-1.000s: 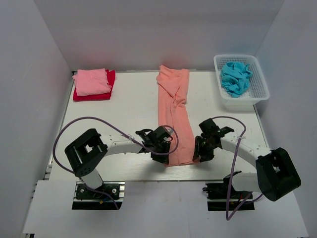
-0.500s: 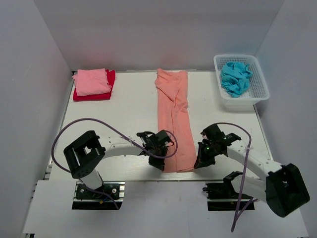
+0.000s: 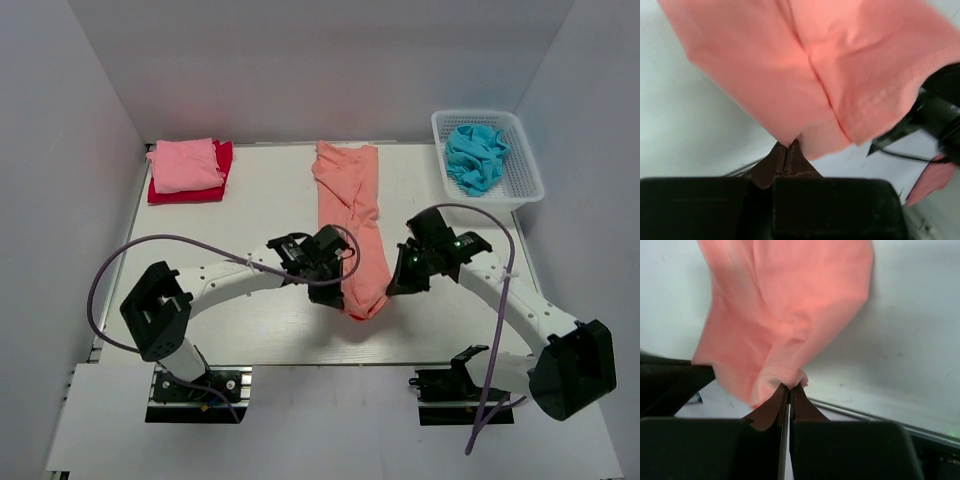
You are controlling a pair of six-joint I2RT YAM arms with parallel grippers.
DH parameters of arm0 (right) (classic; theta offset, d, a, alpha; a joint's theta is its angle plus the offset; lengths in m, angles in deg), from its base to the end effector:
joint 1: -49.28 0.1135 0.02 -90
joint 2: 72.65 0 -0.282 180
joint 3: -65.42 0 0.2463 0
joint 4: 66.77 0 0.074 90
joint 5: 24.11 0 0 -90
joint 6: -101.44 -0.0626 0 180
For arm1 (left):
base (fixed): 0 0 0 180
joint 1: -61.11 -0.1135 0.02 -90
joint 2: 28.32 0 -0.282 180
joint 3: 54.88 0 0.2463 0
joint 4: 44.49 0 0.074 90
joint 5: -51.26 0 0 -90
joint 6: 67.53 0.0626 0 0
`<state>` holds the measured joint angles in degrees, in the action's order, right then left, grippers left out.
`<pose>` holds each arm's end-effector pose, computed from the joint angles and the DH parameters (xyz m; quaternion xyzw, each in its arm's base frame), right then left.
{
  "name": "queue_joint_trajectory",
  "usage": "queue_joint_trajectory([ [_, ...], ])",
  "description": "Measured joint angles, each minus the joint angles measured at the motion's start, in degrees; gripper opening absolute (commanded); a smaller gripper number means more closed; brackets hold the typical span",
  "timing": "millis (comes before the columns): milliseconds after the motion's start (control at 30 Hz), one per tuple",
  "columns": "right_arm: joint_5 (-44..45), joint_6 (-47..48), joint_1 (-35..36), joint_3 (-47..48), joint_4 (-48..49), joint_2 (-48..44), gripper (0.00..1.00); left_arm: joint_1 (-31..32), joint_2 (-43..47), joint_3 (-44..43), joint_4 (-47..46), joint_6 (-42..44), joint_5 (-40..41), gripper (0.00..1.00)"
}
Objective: Fold and stack the t-shirts
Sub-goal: Grab the bottom of the folded rectangular tshirt with both arms, then fold the folded rectangular tshirt in 1/3 of the way
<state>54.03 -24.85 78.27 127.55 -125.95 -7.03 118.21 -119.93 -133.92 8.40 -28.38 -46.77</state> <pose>0.1788 0.1138 0.2352 0.0372 0.9661 0.2113 0.1437 0.1691 -0.2775 0.2181 0.0680 0.9725 -0.2117 0.0693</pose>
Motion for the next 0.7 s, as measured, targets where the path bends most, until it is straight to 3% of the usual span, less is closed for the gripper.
queue_joint_trajectory([
  [400, 8.1, 1.0, -4.2, 23.9, 0.7, 20.3, 0.0, -14.8, -7.7, -16.7, 2.0, 1.4, 5.8, 0.0],
  [700, 8.3, 3.4, -7.3, 40.5, 1.4, 34.7, 0.0, -21.9, -20.2, -31.5, 2.4, 7.1, 5.0, 0.0],
])
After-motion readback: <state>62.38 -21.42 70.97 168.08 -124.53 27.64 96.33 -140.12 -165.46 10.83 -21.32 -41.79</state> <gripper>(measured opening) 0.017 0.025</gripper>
